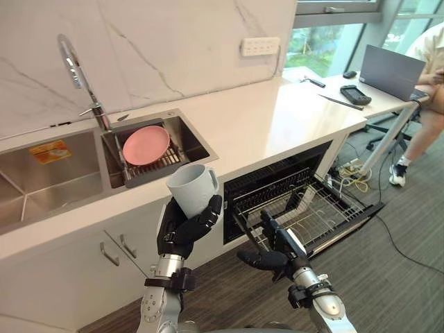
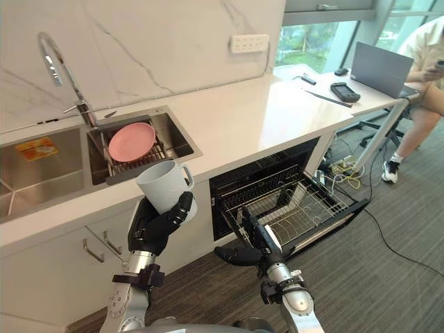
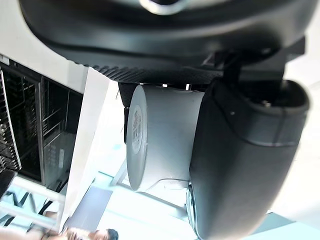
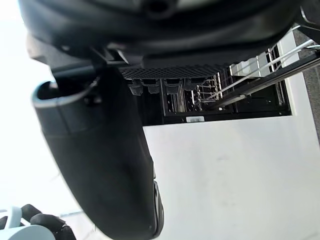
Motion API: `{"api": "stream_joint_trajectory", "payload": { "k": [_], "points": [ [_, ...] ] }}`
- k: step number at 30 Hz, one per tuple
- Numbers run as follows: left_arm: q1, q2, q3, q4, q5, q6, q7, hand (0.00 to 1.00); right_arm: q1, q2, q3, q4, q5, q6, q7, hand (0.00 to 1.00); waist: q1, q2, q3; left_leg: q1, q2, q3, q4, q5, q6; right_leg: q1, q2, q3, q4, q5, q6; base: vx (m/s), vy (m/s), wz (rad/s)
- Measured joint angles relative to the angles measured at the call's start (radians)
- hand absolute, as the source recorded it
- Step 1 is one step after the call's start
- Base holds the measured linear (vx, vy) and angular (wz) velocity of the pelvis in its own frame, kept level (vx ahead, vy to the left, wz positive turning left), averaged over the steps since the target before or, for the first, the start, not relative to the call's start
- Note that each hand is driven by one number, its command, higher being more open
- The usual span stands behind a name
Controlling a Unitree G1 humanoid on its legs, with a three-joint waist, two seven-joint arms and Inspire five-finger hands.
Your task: Walk over to the sink, pick up the cup, carry it to the dishwasher, place the cup inside the dishwasher, then close the dishwasher door
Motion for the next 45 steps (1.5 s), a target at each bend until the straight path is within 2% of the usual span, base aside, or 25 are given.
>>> {"api": "stream_joint_trajectory", "payload": {
  "k": [2, 4, 6, 11, 16, 24, 32, 38, 45],
  "points": [
    [0.007, -0.003, 0.000, -0.001, -0.005, 0.000, -0.009, 0.00, 0.001, 0.009, -0.001, -0.001, -0.001, 0.000, 0.000, 1.00, -0.008, -0.004, -0.003, 0.027, -0.026, 0.011, -0.061, 0.039, 0.008, -0.001, -0.018, 0.001, -0.014, 0.020, 0.017, 0.08, 0.101, -0.15],
    [0.006, -0.021, 0.001, -0.002, -0.005, 0.001, -0.011, 0.00, -0.001, 0.011, -0.006, 0.000, -0.002, 0.000, -0.005, 1.00, -0.006, 0.014, -0.013, 0.033, -0.037, 0.015, -0.076, 0.043, 0.011, -0.002, -0.017, 0.022, -0.038, 0.053, 0.032, 0.09, 0.097, -0.20],
    [0.006, -0.029, 0.004, -0.003, -0.008, 0.001, -0.011, 0.00, -0.001, 0.013, -0.008, 0.000, -0.002, 0.000, -0.006, 1.00, -0.003, 0.021, -0.017, 0.050, -0.047, 0.010, -0.094, 0.043, 0.011, -0.002, -0.016, 0.042, -0.040, 0.056, 0.036, 0.12, 0.106, -0.42],
    [-0.027, -0.008, -0.029, -0.002, -0.002, 0.004, -0.010, 0.00, 0.023, 0.033, -0.040, 0.000, 0.001, 0.000, -0.023, 1.00, -0.025, 0.023, -0.019, 0.102, -0.065, 0.008, -0.139, 0.048, 0.021, 0.013, -0.011, 0.092, -0.061, 0.069, 0.054, 0.04, 0.072, -0.32],
    [-0.053, 0.014, -0.037, 0.000, 0.024, 0.003, -0.008, 0.00, 0.055, 0.048, -0.046, 0.000, 0.001, 0.000, -0.045, 1.00, -0.036, 0.021, -0.019, 0.110, -0.062, 0.006, -0.177, 0.061, 0.042, 0.029, -0.005, 0.071, -0.132, 0.090, 0.047, -0.04, 0.024, -0.13],
    [-0.058, 0.012, -0.023, -0.001, 0.132, 0.003, 0.037, 0.00, 0.100, 0.067, -0.098, -0.022, 0.004, -0.001, -0.057, 1.00, -0.037, 0.022, -0.036, 0.132, -0.068, 0.007, -0.205, 0.075, 0.044, 0.038, 0.000, 0.078, -0.146, 0.103, 0.047, -0.02, -0.003, -0.04],
    [-0.080, 0.013, 0.046, -0.001, 0.231, 0.004, 0.143, 0.00, 0.162, 0.094, -0.196, -0.186, 0.103, -0.041, 0.041, 1.00, -0.055, 0.020, -0.044, 0.148, -0.066, 0.008, -0.207, 0.075, 0.043, 0.050, 0.017, 0.109, -0.184, 0.125, 0.042, -0.01, 0.002, -0.20],
    [-0.092, 0.011, 0.063, 0.012, 0.283, 0.018, 0.183, 0.00, 0.186, 0.110, -0.213, -0.289, 0.166, -0.053, 0.125, 1.00, -0.064, 0.020, -0.047, 0.149, -0.065, 0.010, -0.216, 0.077, 0.041, 0.054, 0.023, 0.112, -0.217, 0.145, 0.041, -0.01, 0.008, -0.10],
    [-0.105, 0.015, 0.075, 0.065, 0.293, 0.039, 0.190, 0.00, 0.190, 0.111, -0.213, -0.363, 0.221, -0.058, 0.184, 1.00, -0.066, 0.020, -0.047, 0.153, -0.068, 0.011, -0.218, 0.077, 0.041, 0.067, 0.024, 0.122, -0.254, 0.173, 0.042, -0.02, 0.011, -0.06]
  ]
}}
